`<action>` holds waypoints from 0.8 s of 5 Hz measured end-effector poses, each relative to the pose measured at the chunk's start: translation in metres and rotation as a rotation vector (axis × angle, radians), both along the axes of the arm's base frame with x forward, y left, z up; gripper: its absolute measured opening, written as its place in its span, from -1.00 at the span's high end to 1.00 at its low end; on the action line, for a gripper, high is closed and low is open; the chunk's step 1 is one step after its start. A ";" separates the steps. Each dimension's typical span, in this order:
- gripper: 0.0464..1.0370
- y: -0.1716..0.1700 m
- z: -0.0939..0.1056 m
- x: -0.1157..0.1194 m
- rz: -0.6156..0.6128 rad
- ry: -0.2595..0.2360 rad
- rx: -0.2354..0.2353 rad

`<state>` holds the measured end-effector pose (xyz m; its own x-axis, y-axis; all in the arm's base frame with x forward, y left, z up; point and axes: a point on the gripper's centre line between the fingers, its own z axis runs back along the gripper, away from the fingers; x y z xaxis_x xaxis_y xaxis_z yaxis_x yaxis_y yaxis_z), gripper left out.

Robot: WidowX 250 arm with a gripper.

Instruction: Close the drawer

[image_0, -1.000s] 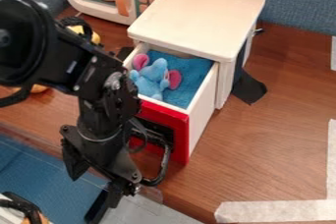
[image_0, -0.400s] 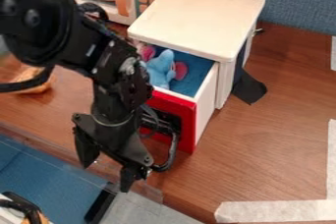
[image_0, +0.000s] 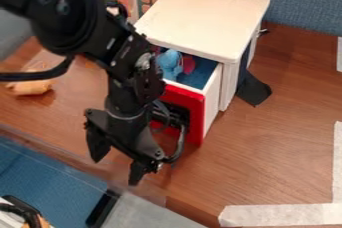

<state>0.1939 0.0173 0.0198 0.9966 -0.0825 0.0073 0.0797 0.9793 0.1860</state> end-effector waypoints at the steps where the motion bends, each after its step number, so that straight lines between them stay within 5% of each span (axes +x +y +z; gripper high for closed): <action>1: -0.93 0.000 0.000 0.010 0.001 -0.004 0.003; 4: -0.93 0.003 0.004 0.037 0.037 -0.018 -0.005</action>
<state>0.2305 0.0200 0.0240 0.9986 -0.0455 0.0261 0.0400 0.9825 0.1821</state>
